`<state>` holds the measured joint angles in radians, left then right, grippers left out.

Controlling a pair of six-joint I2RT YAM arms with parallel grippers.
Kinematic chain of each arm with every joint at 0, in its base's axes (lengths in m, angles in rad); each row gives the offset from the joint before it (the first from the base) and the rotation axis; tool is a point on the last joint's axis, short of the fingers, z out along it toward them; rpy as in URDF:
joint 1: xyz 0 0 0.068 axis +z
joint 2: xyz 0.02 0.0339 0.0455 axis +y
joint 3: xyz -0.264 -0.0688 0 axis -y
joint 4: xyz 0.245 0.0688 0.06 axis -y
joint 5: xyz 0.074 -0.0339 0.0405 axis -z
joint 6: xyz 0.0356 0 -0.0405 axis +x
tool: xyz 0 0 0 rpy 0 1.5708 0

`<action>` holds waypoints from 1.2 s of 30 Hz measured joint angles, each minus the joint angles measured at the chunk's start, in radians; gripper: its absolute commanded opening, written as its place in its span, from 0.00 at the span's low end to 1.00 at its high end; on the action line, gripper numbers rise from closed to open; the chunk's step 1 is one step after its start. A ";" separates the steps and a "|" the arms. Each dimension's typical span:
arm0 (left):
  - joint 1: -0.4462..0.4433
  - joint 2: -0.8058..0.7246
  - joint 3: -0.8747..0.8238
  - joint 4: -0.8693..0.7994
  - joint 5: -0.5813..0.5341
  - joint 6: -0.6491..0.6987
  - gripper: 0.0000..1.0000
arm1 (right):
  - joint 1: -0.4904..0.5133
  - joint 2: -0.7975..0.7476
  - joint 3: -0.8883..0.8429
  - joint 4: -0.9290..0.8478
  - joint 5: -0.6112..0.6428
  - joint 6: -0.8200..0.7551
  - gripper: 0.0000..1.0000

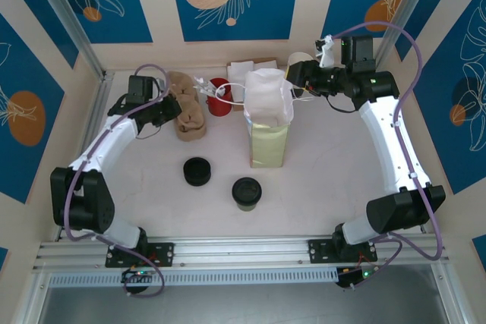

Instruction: Pack the takeout coffee

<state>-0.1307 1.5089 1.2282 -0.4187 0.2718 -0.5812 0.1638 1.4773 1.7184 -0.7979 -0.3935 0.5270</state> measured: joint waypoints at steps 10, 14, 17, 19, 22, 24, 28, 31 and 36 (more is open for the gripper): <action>0.003 -0.156 0.142 -0.130 -0.030 0.027 0.00 | 0.000 -0.006 0.000 0.032 -0.054 0.025 0.47; 0.003 -0.239 0.215 -0.158 -0.028 0.054 0.00 | 0.000 -0.027 -0.002 0.088 -0.106 0.044 0.47; 0.005 -0.293 0.263 -0.154 0.015 0.073 0.00 | 0.001 -0.052 -0.018 0.151 -0.149 0.058 0.47; 0.005 -0.320 0.281 -0.135 0.070 0.079 0.00 | 0.006 -0.069 -0.034 0.201 -0.175 0.066 0.47; 0.004 -0.336 0.295 -0.082 0.174 0.071 0.00 | 0.030 -0.094 -0.060 0.277 -0.213 0.071 0.50; 0.001 -0.335 0.299 -0.037 0.240 0.056 0.00 | 0.053 -0.105 -0.073 0.319 -0.225 0.071 0.51; -0.032 -0.327 0.299 0.061 0.343 0.016 0.00 | 0.096 -0.130 -0.113 0.407 -0.241 0.071 0.53; -0.086 -0.316 0.301 0.125 0.392 0.001 0.00 | 0.121 -0.146 -0.137 0.461 -0.261 0.070 0.56; -0.177 -0.278 0.322 0.205 0.454 -0.016 0.00 | 0.148 -0.161 -0.146 0.509 -0.292 0.053 0.58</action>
<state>-0.3077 1.2304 1.5497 -0.2134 0.7258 -0.5968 0.3115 1.3159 1.5723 -0.2890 -0.6857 0.5804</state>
